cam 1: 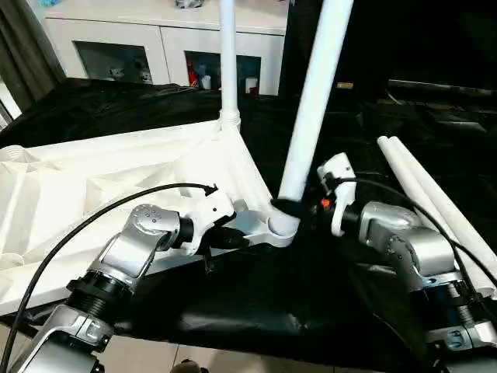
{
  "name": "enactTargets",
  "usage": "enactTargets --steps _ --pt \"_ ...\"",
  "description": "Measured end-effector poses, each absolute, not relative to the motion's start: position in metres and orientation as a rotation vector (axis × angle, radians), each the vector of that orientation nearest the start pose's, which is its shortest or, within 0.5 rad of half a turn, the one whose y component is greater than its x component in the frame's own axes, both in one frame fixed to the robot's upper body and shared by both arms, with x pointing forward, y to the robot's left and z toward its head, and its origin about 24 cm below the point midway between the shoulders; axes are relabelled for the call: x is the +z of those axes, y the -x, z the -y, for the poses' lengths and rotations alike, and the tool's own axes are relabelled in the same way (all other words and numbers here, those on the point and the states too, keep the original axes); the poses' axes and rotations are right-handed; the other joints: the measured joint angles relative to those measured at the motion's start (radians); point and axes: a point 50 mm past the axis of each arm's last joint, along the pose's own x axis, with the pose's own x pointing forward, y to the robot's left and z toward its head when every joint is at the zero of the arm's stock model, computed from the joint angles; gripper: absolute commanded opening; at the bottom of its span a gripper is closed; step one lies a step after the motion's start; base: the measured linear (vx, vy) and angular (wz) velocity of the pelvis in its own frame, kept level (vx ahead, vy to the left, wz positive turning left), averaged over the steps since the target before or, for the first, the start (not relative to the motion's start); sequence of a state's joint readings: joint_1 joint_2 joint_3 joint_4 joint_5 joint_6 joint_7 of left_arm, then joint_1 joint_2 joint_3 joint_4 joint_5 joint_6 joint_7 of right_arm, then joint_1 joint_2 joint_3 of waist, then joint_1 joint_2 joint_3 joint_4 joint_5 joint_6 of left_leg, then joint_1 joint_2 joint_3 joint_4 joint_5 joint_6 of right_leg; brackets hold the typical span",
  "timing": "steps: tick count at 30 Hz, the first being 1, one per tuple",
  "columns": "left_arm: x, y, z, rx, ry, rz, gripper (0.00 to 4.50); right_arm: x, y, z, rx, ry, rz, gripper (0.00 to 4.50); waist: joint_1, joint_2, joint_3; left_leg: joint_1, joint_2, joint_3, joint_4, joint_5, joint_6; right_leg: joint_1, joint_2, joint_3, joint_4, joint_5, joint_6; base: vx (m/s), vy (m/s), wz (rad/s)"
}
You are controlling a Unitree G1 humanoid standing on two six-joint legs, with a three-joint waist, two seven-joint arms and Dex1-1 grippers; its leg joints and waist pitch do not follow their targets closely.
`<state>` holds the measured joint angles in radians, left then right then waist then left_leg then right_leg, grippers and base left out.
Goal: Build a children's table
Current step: Insert table leg to table base
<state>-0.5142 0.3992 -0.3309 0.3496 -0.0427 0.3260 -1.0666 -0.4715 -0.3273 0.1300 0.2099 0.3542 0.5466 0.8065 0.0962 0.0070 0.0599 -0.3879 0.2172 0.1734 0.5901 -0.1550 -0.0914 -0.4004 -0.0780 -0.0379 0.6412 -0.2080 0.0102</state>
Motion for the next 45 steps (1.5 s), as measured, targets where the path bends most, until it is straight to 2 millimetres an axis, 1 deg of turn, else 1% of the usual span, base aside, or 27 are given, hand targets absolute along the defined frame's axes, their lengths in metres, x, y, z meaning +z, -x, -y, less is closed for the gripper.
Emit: enactTargets --steps 5,10,14,19,22,24,31,36,38,40,45 --pt "0.055 -0.305 -0.125 -1.225 -0.362 -0.48 0.0 0.081 -0.312 0.128 0.975 -0.083 -0.352 1.93 -0.001 0.001 -0.001 0.002 0.0 0.0 0.0 0.0 0.0 0.001 0.0 0.0 0.0 0.0 0.0 0.0 0.0 0.0" --pt "0.054 -0.306 -0.126 -1.22 -0.365 -0.478 0.0 0.077 -0.321 0.126 0.943 -0.081 -0.346 1.93 -0.004 0.001 -0.002 0.002 0.0 0.0 0.0 0.0 0.0 0.001 0.0 0.001 0.0 0.0 0.0 0.0 0.0 0.0" --pt "0.054 -0.306 -0.126 -1.211 -0.367 -0.475 0.0 0.075 -0.324 0.125 0.928 -0.097 -0.344 1.93 -0.008 0.0 -0.002 0.002 -0.001 0.0 0.0 0.0 0.0 0.001 0.0 0.001 0.001 0.0 0.0 0.0 0.0 0.0" --pt "0.054 -0.306 -0.125 -1.206 -0.368 -0.473 0.0 0.073 -0.325 0.126 0.927 -0.137 -0.345 1.93 -0.007 0.001 -0.002 0.002 -0.001 0.0 0.0 0.0 0.0 0.001 0.0 0.001 0.001 0.0 0.0 0.0 0.0 0.0" --pt "0.054 -0.306 -0.124 -1.206 -0.368 -0.472 0.0 0.069 -0.323 0.131 0.919 -0.177 -0.344 1.93 -0.006 0.0 -0.003 0.002 -0.001 0.0 0.0 0.0 0.0 0.002 0.0 0.001 0.0 0.0 0.0 0.0 0.0 0.0" --pt "0.054 -0.306 -0.124 -1.206 -0.367 -0.471 0.0 0.066 -0.321 0.132 0.911 -0.206 -0.338 1.93 -0.005 0.001 -0.004 0.002 -0.001 0.0 0.0 0.0 0.0 0.001 -0.001 0.001 0.0 0.0 0.0 0.0 0.0 0.0" --pt "0.053 -0.307 -0.122 -1.205 -0.36 -0.473 0.0 0.053 -0.312 0.135 0.859 -0.308 -0.264 1.93 -0.003 0.003 -0.005 0.002 -0.002 0.0 -0.001 0.0 0.0 0.002 -0.001 0.001 -0.001 0.0 0.0 0.0 0.0 0.0" --pt "0.052 -0.307 -0.122 -1.201 -0.354 -0.475 0.0 0.049 -0.305 0.135 0.844 -0.25 -0.214 1.91 -0.004 0.005 -0.007 0.002 -0.005 0.0 -0.001 0.0 0.0 0.002 -0.004 0.001 -0.001 0.0 0.001 0.0 0.0 0.0" --pt "0.051 -0.307 -0.122 -1.198 -0.353 -0.477 0.0 0.047 -0.304 0.131 0.843 -0.17 -0.186 1.91 -0.006 0.004 -0.008 0.003 -0.007 0.0 -0.002 0.0 0.0 0.002 -0.005 0.001 -0.001 0.0 0.001 0.0 0.0 0.0" --pt "0.05 -0.307 -0.122 -1.195 -0.351 -0.48 0.0 0.047 -0.303 0.129 0.846 -0.131 -0.166 1.91 -0.008 0.003 -0.011 0.003 -0.008 -0.001 -0.003 0.0 0.0 0.002 -0.007 0.001 -0.001 -0.003 0.005 0.0 0.0 0.0" --pt "0.049 -0.308 -0.123 -1.183 -0.355 -0.484 0.0 0.047 -0.303 0.126 0.853 -0.078 -0.161 1.91 -0.01 -0.001 -0.014 0.004 -0.008 -0.002 -0.003 0.0 0.0 0.002 -0.007 0.001 -0.001 -0.004 0.007 0.0 0.0 0.0"
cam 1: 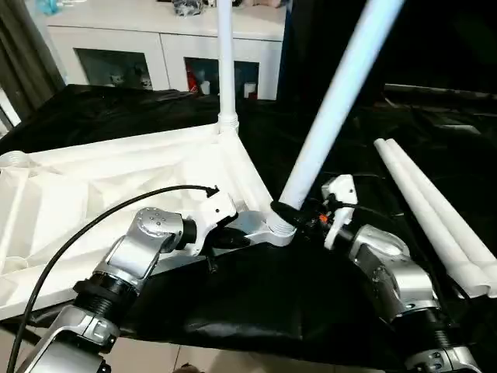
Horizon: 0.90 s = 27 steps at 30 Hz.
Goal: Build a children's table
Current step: Insert table leg to table base
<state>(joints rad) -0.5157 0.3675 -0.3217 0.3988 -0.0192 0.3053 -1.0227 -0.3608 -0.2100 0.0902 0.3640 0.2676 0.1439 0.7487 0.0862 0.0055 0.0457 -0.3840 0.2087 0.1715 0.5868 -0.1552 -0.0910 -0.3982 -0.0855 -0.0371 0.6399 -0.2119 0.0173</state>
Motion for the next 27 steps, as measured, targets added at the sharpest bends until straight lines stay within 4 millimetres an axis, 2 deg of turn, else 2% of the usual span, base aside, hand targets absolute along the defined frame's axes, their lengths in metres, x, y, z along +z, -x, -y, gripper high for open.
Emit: enactTargets --steps 10,14,19,27 --pt "0.05 -0.308 -0.127 -1.184 -0.371 -0.486 0.0 0.054 -0.316 0.12 0.948 -0.003 -0.217 1.91 -0.008 -0.009 0.0 0.0 0.0 -0.001 -0.001 0.0 0.0 -0.001 -0.001 -0.001 0.0 0.0 0.0 0.0 0.0 0.0" --pt "0.05 -0.307 -0.13 -1.193 -0.377 -0.494 0.0 0.055 -0.319 0.119 0.993 0.014 -0.24 1.91 -0.013 -0.017 -0.005 0.001 0.0 -0.001 -0.002 0.0 0.0 -0.001 -0.001 -0.002 0.0 0.0 0.0 0.0 0.0 0.0" --pt "0.05 -0.307 -0.13 -1.204 -0.379 -0.494 0.0 0.055 -0.32 0.122 1.037 0.01 -0.257 1.91 -0.022 -0.02 -0.007 0.0 0.0 -0.001 -0.002 0.0 0.0 -0.001 -0.001 -0.002 0.0 0.0 0.0 0.0 0.0 0.0" --pt "0.051 -0.301 -0.136 -1.286 -0.376 -0.497 0.0 0.055 -0.313 0.129 1.157 -0.002 -0.267 1.91 -0.017 -0.022 -0.009 -0.001 0.0 0.0 -0.006 -0.001 0.001 0.0 -0.001 -0.003 -0.004 0.002 -0.004 0.0 0.0 0.0"
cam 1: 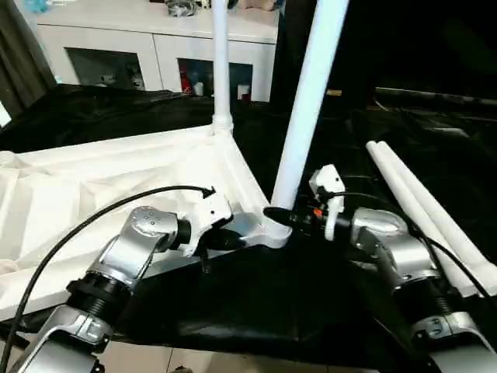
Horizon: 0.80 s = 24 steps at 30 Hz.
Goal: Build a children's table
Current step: Insert table leg to table base
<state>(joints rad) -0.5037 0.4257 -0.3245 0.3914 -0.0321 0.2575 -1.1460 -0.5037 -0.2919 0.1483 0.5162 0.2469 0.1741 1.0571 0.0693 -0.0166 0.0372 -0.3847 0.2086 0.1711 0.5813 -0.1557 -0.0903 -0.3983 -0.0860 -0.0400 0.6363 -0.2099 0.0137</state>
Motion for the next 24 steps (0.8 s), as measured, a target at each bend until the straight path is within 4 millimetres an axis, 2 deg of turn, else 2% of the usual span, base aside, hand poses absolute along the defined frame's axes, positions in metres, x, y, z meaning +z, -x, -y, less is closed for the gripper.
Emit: enactTargets --steps 6,12,16,20,24 --pt "0.052 -0.295 -0.141 -1.351 -0.372 -0.518 0.0 0.054 -0.307 0.13 1.263 -0.008 -0.273 1.91 0.009 -0.004 -0.003 0.0 0.0 0.001 -0.003 -0.001 0.001 0.002 0.001 -0.001 -0.007 0.0 -0.001 0.0 0.0 0.0" --pt "0.05 -0.301 -0.136 -1.316 -0.373 -0.514 0.0 0.05 -0.312 0.129 1.202 -0.018 -0.267 1.91 0.016 -0.004 -0.003 0.006 0.0 0.001 -0.004 -0.001 0.002 0.006 0.0 0.0 -0.007 0.001 -0.002 0.0 0.0 0.0" --pt "0.045 -0.307 -0.13 -1.249 -0.364 -0.516 0.0 0.045 -0.32 0.126 1.072 -0.036 -0.258 1.91 0.007 -0.003 -0.002 0.02 0.0 -0.002 -0.006 -0.001 0.002 0.015 -0.001 0.0 -0.011 -0.003 0.006 0.0 0.0 0.0" --pt "0.044 -0.313 -0.123 -1.202 -0.342 -0.521 0.0 0.041 -0.323 0.126 0.974 -0.055 -0.241 1.91 -0.006 -0.002 -0.001 0.019 -0.002 -0.002 -0.015 -0.001 0.002 0.015 -0.002 -0.003 -0.026 -0.003 0.006 0.0 0.0 0.0" --pt "0.043 -0.314 -0.122 -1.194 -0.344 -0.518 0.0 0.039 -0.323 0.126 0.956 -0.06 -0.231 1.91 -0.01 -0.002 -0.001 0.019 -0.005 -0.001 -0.017 -0.001 0.002 0.015 -0.004 -0.002 -0.029 -0.003 0.005 0.0 0.0 0.0"
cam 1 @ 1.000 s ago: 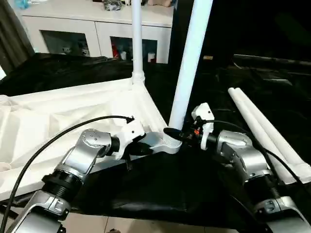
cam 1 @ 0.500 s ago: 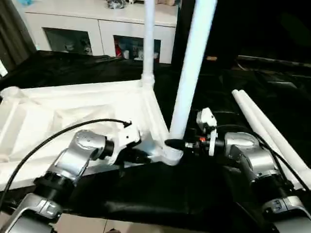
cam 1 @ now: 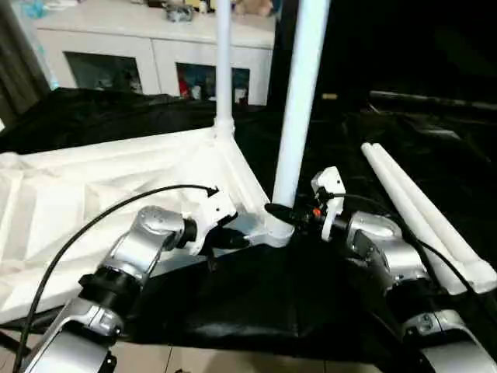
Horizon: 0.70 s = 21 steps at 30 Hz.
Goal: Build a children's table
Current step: Insert table leg to table base
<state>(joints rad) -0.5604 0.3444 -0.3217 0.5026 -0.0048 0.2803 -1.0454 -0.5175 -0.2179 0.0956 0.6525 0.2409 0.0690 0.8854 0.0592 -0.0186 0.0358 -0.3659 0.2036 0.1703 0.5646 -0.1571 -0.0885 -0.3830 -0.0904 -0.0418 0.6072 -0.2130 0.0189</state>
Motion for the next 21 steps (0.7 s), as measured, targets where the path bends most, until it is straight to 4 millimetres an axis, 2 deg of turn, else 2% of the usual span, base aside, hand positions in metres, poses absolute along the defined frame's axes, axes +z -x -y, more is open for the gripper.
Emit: enactTargets --steps 10,21 --pt "0.045 -0.313 -0.123 -1.213 -0.351 -0.51 0.0 0.041 -0.322 0.128 0.973 -0.065 -0.216 1.91 0.001 -0.001 0.0 -0.001 0.0 0.0 -0.002 0.0 0.0 -0.001 0.0 -0.001 0.0 0.0 0.0 0.0 0.0 0.0" --pt "0.046 -0.313 -0.123 -1.221 -0.36 -0.492 0.0 0.043 -0.32 0.14 0.975 -0.112 -0.197 1.91 0.015 0.001 0.0 -0.001 0.001 0.002 -0.009 0.0 0.0 0.0 0.0 -0.001 0.004 0.001 -0.001 0.0 0.0 0.0"
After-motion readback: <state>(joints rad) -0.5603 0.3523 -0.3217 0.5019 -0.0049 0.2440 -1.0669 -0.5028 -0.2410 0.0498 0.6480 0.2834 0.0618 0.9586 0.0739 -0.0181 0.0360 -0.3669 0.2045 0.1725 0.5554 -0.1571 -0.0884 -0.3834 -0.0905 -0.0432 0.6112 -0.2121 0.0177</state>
